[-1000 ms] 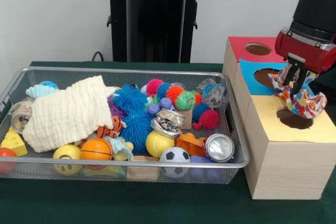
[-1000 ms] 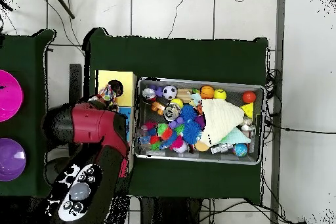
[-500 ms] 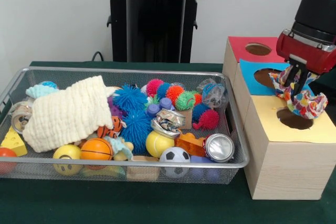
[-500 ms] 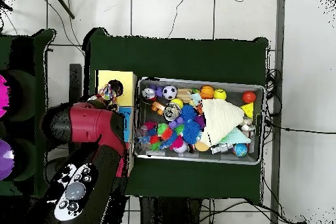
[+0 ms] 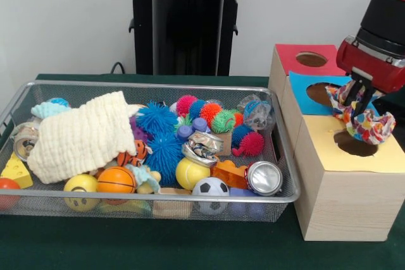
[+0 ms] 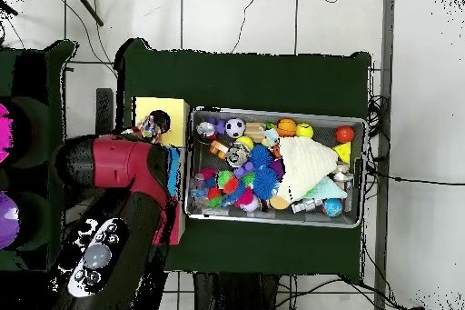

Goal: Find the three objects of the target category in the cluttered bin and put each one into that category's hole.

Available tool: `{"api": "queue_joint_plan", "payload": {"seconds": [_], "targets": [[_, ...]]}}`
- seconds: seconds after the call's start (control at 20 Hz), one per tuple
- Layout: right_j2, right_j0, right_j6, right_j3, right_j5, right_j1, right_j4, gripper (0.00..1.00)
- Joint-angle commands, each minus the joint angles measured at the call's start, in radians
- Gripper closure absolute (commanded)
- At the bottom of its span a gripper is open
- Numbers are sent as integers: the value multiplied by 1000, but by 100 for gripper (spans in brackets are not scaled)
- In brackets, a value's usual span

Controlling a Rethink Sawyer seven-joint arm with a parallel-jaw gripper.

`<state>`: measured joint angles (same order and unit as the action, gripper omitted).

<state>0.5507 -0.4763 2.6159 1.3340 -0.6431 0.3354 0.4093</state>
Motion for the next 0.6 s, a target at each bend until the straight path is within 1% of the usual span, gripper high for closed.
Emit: {"api": "queue_joint_plan", "payload": {"seconds": [0.05,0.5,0.6], "targets": [[-111,57,241,-145,235,-212,80,100],[-112,65,217,-127,225,-190,77,100],[-113,63,210,-110,221,-176,75,100]]}}
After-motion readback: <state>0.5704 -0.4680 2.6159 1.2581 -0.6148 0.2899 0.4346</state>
